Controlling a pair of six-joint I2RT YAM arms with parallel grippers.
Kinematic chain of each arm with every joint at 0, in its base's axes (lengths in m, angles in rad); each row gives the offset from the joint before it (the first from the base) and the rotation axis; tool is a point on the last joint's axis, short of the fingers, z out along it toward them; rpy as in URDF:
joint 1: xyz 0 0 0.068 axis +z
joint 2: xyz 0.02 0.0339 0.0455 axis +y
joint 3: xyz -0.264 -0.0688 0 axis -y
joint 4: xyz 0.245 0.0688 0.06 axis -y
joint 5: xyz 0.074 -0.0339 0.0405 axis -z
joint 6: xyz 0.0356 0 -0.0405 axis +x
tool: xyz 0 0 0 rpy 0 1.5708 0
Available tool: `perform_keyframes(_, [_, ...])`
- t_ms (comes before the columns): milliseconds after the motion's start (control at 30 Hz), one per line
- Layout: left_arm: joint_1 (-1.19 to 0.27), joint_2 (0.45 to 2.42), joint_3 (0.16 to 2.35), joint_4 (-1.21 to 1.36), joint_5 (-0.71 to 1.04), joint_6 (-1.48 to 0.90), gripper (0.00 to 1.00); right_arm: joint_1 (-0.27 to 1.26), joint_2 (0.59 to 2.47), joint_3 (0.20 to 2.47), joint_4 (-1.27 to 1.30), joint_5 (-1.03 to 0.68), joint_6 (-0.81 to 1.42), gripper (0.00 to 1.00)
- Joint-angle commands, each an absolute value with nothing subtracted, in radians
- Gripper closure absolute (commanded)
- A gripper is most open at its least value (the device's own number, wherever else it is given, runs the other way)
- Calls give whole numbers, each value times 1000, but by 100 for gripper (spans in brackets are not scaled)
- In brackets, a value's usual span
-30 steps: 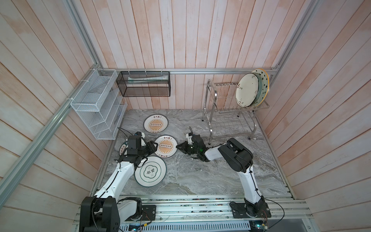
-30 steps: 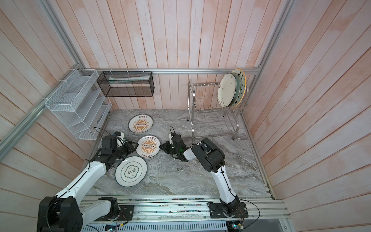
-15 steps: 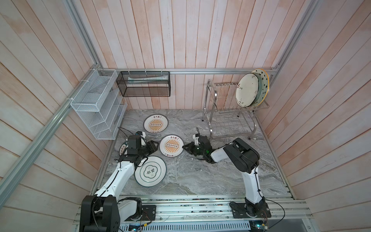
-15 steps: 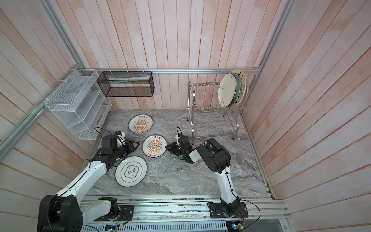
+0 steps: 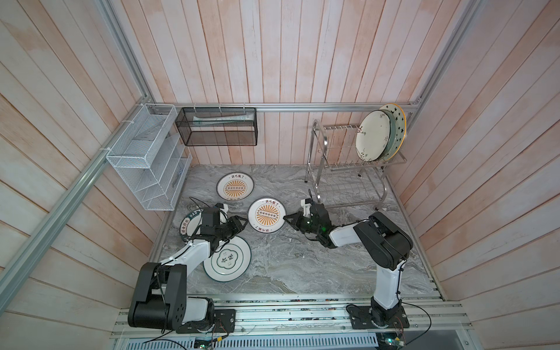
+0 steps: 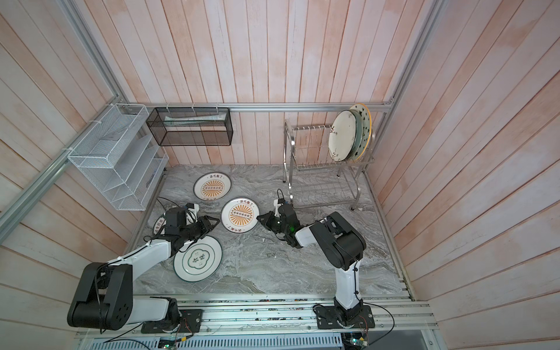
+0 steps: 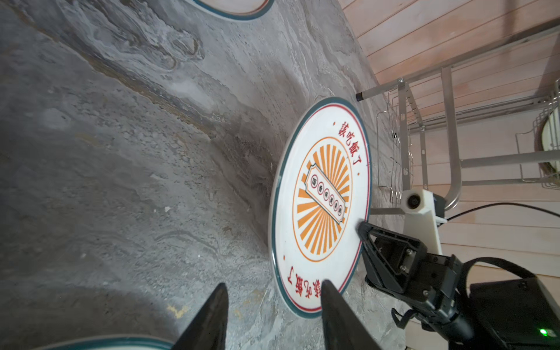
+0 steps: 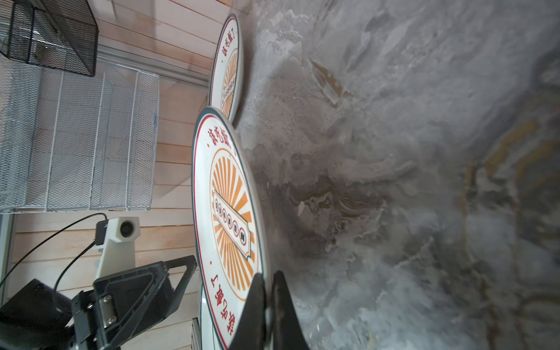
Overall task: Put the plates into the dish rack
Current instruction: 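Push the right gripper against the sunburst plate rim, tilting it up, then grasp the tilted sunburst plate rim with the right gripper while the left approaches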
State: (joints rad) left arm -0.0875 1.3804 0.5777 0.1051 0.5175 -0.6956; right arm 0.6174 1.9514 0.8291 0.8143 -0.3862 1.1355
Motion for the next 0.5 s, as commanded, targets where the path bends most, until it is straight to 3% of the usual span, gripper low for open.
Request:
perform_keyframes(0, [-108, 1419, 596, 172, 535, -704, 49, 616, 1917, 819, 857, -388, 1122, 100])
perform_keyframes(467, [-144, 1529, 650, 213, 581, -712, 54, 617, 1899, 794, 905, -455, 1168, 100])
